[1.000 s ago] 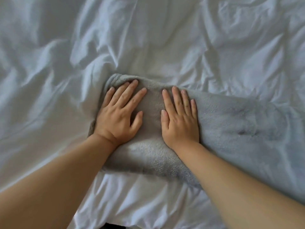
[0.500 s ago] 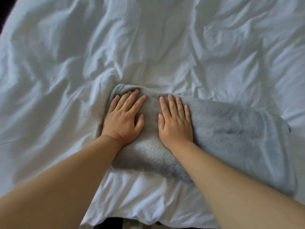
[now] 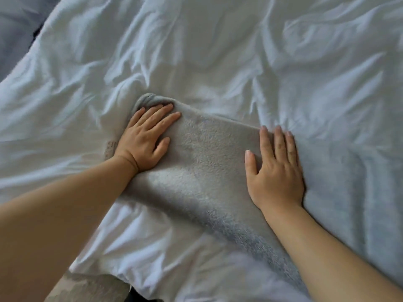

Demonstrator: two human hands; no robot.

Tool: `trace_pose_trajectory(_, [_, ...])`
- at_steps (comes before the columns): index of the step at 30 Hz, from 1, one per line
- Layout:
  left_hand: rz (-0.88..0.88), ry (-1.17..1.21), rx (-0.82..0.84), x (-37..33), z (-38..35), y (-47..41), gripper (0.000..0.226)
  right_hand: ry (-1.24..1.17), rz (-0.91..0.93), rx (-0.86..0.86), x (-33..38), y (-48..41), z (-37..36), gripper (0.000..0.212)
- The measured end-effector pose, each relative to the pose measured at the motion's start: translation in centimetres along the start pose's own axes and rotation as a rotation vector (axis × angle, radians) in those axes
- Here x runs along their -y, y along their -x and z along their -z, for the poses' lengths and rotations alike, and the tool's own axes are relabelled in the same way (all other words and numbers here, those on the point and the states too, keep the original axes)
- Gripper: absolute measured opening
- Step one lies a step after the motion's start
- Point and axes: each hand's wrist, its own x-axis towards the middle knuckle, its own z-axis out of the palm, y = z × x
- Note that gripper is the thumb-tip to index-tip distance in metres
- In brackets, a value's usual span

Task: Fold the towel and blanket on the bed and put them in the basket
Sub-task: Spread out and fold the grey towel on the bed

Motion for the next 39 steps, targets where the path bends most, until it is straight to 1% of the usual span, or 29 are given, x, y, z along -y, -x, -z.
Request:
trace_pose_trajectory(4, [-0.010, -0.029, 0.018, 0.1, -0.1, -0.4, 0.063, 0.028, -0.086, -0.036, -6.7, 2.7, 2.5, 0.066])
trace_pose_trajectory(7, [-0.021, -0.024, 0.048, 0.2, 0.0, -0.7, 0.063, 0.093, -0.166, -0.011, -9.1, 4.2, 3.2, 0.067])
trace_pose_trajectory(9, [-0.028, -0.021, 0.076, 0.4, 0.2, -0.7, 0.063, 0.118, -0.211, 0.064, -9.1, 4.3, 3.2, 0.069])
trace_pose_trajectory(13, [-0.005, -0.033, 0.200, 0.0, 1.7, -1.1, 0.068, 0.126, -0.262, 0.315, -8.7, 3.1, 4.6, 0.066])
trace_pose_trajectory(16, [0.079, -0.091, 0.341, -1.3, 3.8, -1.8, 0.065, 0.221, -0.223, 0.360, -8.2, 4.7, 7.8, 0.062])
trace_pose_trajectory(18, [0.128, -0.130, 0.395, -3.3, 5.9, -2.2, 0.064, 0.240, -0.233, 0.365, -7.4, 8.2, 9.9, 0.059])
trace_pose_trajectory(19, [0.154, -0.122, 0.404, -4.7, 7.1, -2.2, 0.065, 0.218, -0.267, 0.390, -6.9, 10.3, 11.0, 0.059])
trace_pose_trajectory(21, [0.182, -0.064, 0.425, -8.2, 9.3, -1.6, 0.066, 0.172, -0.340, 0.502, -6.3, 13.9, 13.1, 0.060])
trace_pose_trajectory(23, [0.136, 0.030, 0.497, -12.0, 10.7, -0.6, 0.066, 0.164, -0.345, 0.624, -6.3, 16.2, 14.6, 0.060])
trace_pose_trajectory(25, [0.090, 0.115, 0.552, -15.5, 11.7, 0.0, 0.064, 0.186, -0.308, 0.693, -7.0, 16.6, 15.8, 0.059])
trace_pose_trajectory(26, [0.110, 0.154, 0.576, -17.0, 12.0, 0.3, 0.062, 0.177, -0.294, 0.726, -7.2, 16.1, 16.4, 0.059])
trace_pose_trajectory(27, [0.168, 0.199, 0.606, -18.4, 12.1, 0.6, 0.058, 0.161, -0.281, 0.750, -7.6, 15.2, 17.0, 0.058])
trace_pose_trajectory(30, [0.460, 0.366, 0.697, -21.8, 11.7, 2.6, 0.042, 0.110, -0.230, 0.772, -9.4, 11.0, 18.6, 0.051])
trace_pose_trajectory(32, [0.608, 0.415, 0.717, -23.9, 11.2, 4.7, 0.040, 0.052, -0.177, 0.808, -10.8, 7.8, 19.8, 0.057])
trace_pose_trajectory(34, [0.730, 0.461, 0.700, -26.3, 11.0, 6.6, 0.049, 0.023, -0.128, 0.833, -12.5, 5.2, 21.2, 0.066])
trace_pose_trajectory(36, [0.948, 0.567, 0.635, -29.0, 11.1, 8.0, 0.057, 0.010, -0.062, 0.839, -13.7, 3.3, 22.4, 0.071])
trace_pose_trajectory(37, [1.064, 0.629, 0.594, -30.5, 11.1, 8.1, 0.057, -0.006, -0.023, 0.824, -14.3, 2.1, 22.7, 0.070])
trace_pose_trajectory(39, [1.280, 0.838, 0.551, -33.4, 10.6, 7.9, 0.056, -0.065, 0.022, 0.792, -15.4, -0.5, 22.6, 0.066])
